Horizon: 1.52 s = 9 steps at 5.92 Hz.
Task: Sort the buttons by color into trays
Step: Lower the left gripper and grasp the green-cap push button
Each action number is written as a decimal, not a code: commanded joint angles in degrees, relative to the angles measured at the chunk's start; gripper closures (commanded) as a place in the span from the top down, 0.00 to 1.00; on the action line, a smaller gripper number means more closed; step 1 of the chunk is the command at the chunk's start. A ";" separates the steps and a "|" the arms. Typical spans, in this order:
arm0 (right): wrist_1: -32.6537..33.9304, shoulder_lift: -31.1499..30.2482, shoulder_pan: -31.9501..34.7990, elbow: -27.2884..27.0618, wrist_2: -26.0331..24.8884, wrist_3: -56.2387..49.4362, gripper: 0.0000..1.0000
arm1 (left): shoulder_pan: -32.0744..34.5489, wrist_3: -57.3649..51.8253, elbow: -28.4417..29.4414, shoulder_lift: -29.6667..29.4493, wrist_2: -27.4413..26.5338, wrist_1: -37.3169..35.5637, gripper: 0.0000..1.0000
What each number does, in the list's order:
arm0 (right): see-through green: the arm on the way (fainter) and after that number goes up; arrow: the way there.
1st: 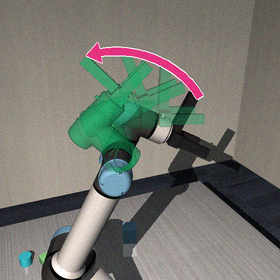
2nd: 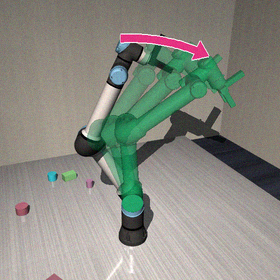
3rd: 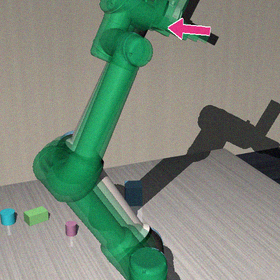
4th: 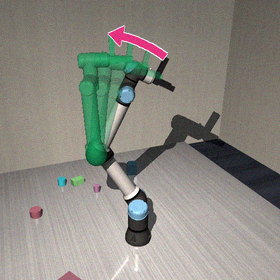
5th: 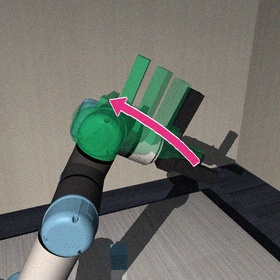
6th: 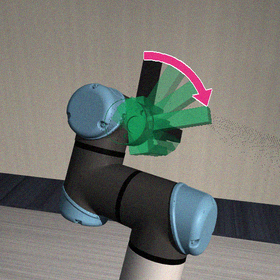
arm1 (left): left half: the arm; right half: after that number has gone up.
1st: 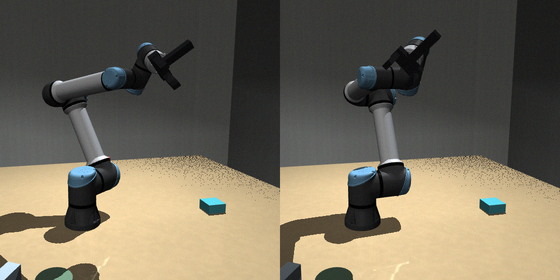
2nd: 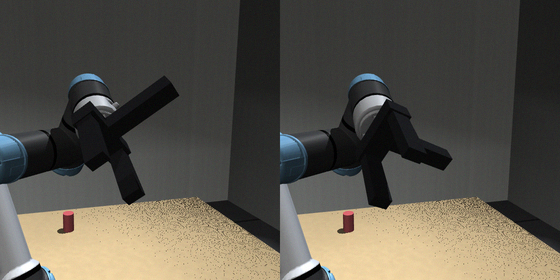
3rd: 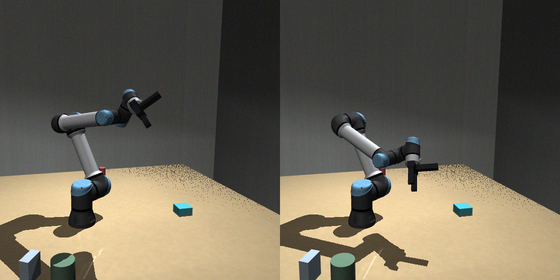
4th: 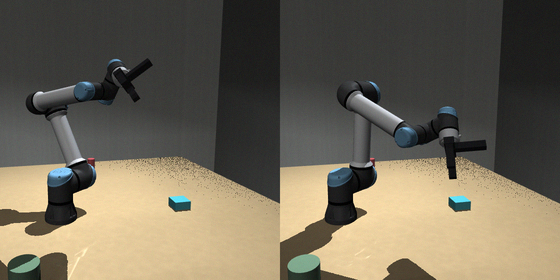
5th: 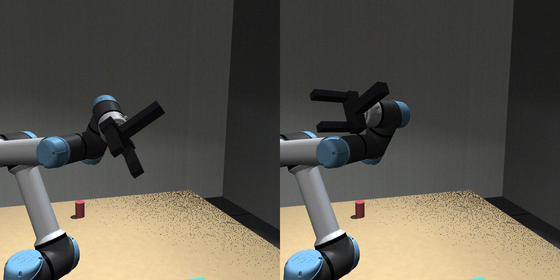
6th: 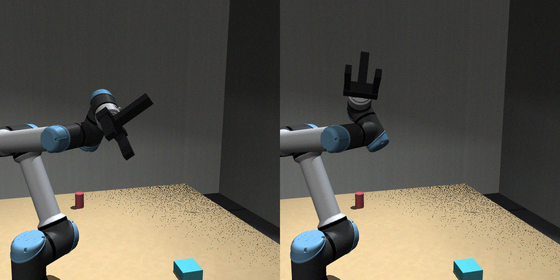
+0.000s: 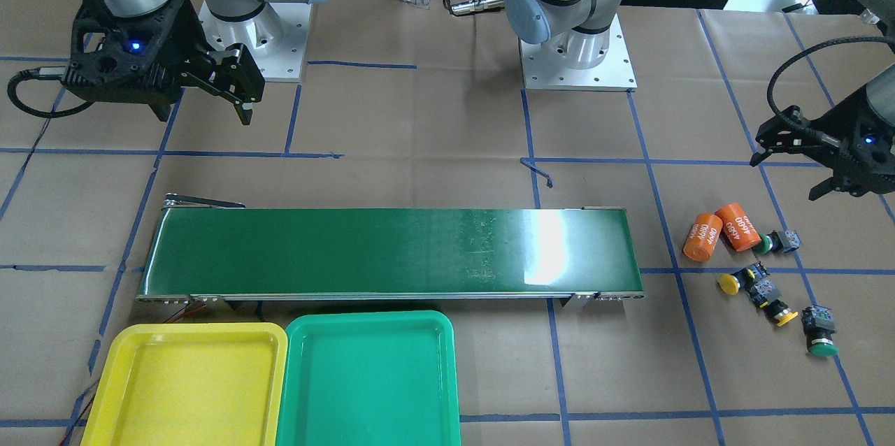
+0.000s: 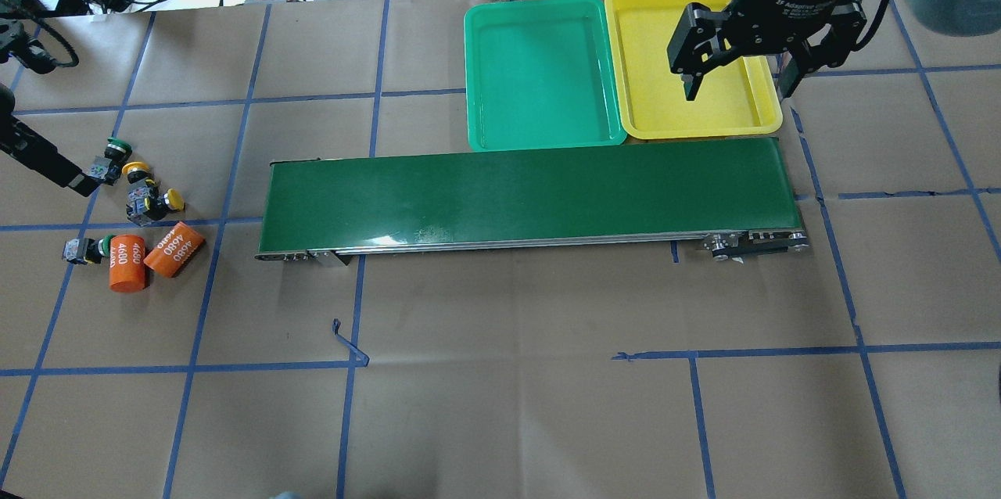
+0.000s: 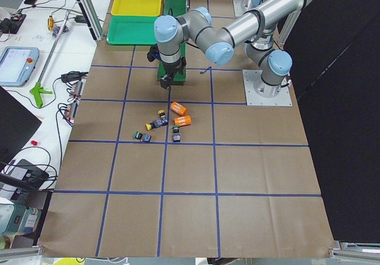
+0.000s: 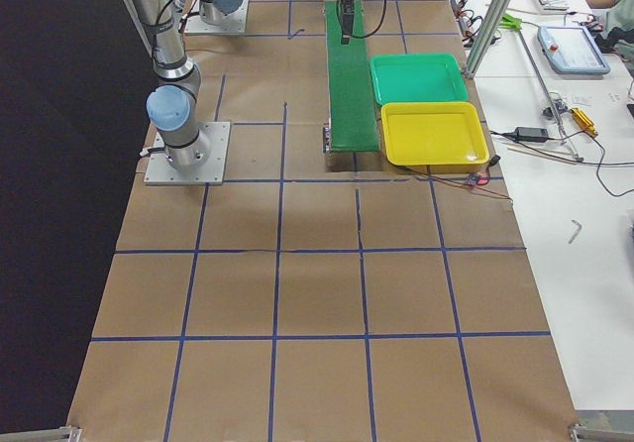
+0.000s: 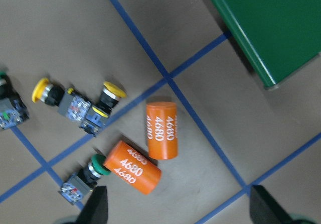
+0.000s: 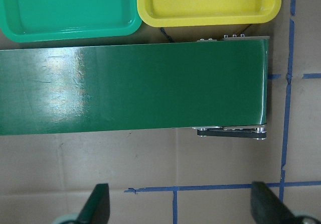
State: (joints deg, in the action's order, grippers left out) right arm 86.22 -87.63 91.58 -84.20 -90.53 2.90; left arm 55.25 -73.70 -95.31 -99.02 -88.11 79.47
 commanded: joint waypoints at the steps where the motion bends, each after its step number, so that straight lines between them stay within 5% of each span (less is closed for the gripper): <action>1: 0.00 0.00 0.00 0.00 0.00 0.00 1.00 | -5.57 -14.75 -1.63 -5.89 0.31 -9.22 0.98; 4: 0.00 -0.18 0.00 -0.09 0.00 0.00 1.00 | -8.32 -30.18 -1.63 -12.76 0.92 -18.28 0.98; 7: 0.00 -0.18 0.00 -0.09 0.00 0.00 1.00 | -8.84 -44.40 -2.24 -17.78 0.14 -19.96 0.98; 9: 0.00 -0.18 0.00 -0.17 0.00 0.00 1.00 | -9.37 -49.06 -6.52 -18.49 0.13 -24.88 0.98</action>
State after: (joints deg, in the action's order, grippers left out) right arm 86.22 -87.80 91.58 -84.32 -90.53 2.90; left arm 46.24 -120.12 -99.49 -117.13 -87.96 56.22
